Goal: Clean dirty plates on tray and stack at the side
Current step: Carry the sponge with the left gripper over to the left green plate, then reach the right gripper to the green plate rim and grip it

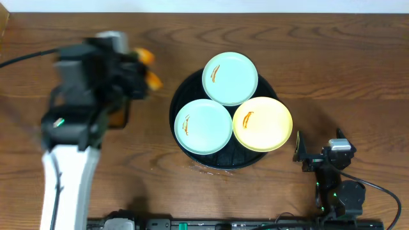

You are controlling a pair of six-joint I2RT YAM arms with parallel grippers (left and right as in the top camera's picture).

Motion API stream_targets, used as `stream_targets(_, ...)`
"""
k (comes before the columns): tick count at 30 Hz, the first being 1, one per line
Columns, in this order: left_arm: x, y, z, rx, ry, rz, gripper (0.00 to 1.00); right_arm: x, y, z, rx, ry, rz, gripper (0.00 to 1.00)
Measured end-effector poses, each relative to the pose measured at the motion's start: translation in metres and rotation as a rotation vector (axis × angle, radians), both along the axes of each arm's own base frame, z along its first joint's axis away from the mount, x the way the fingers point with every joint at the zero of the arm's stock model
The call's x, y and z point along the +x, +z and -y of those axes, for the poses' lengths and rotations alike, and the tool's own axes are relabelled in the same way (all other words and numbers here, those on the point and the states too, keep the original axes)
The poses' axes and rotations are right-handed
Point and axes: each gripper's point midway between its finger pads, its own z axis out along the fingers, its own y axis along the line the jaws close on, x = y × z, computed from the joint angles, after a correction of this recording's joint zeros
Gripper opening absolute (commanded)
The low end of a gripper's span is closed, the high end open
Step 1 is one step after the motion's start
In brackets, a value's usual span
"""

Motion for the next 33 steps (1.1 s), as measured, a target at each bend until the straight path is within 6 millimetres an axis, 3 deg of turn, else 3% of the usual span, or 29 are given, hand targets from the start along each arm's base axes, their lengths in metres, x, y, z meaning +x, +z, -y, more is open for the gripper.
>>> stream_targets(5,-0.003,-0.080,0.073,0.006,-0.169,-0.279,0.08,0.000,0.000,0.000,0.000,0.000,-0.001,0.99)
stream_targets(10,-0.016,-0.168,0.116,0.063,-0.236,-0.552,0.07,0.000,0.000,0.000,0.000,0.000,-0.001,0.99)
stream_targets(16,-0.030,-0.238,0.109,0.225,-0.091,-0.755,0.07,0.000,0.000,0.000,0.000,0.000,0.000,0.99)
stream_targets(19,-0.032,-0.253,0.105,0.287,-0.054,-0.775,0.08,0.000,0.000,0.000,0.000,0.000,-0.001,0.99)
stream_targets(20,-0.032,-0.254,0.105,0.295,-0.047,-0.774,0.14,0.000,0.000,0.000,0.000,0.000,0.000,0.99)
stream_targets(23,-0.030,-0.255,0.101,0.318,-0.025,-0.763,0.57,0.000,0.000,0.000,0.000,0.000,-0.001,0.99)
stream_targets(24,-0.029,-0.255,0.100,0.323,-0.017,-0.761,0.63,0.000,0.000,0.000,0.000,0.000,0.000,0.99)
stream_targets(33,-0.029,-0.254,0.091,0.360,-0.001,-0.762,0.68,0.000,0.000,0.003,-0.004,-0.015,-0.001,0.99)
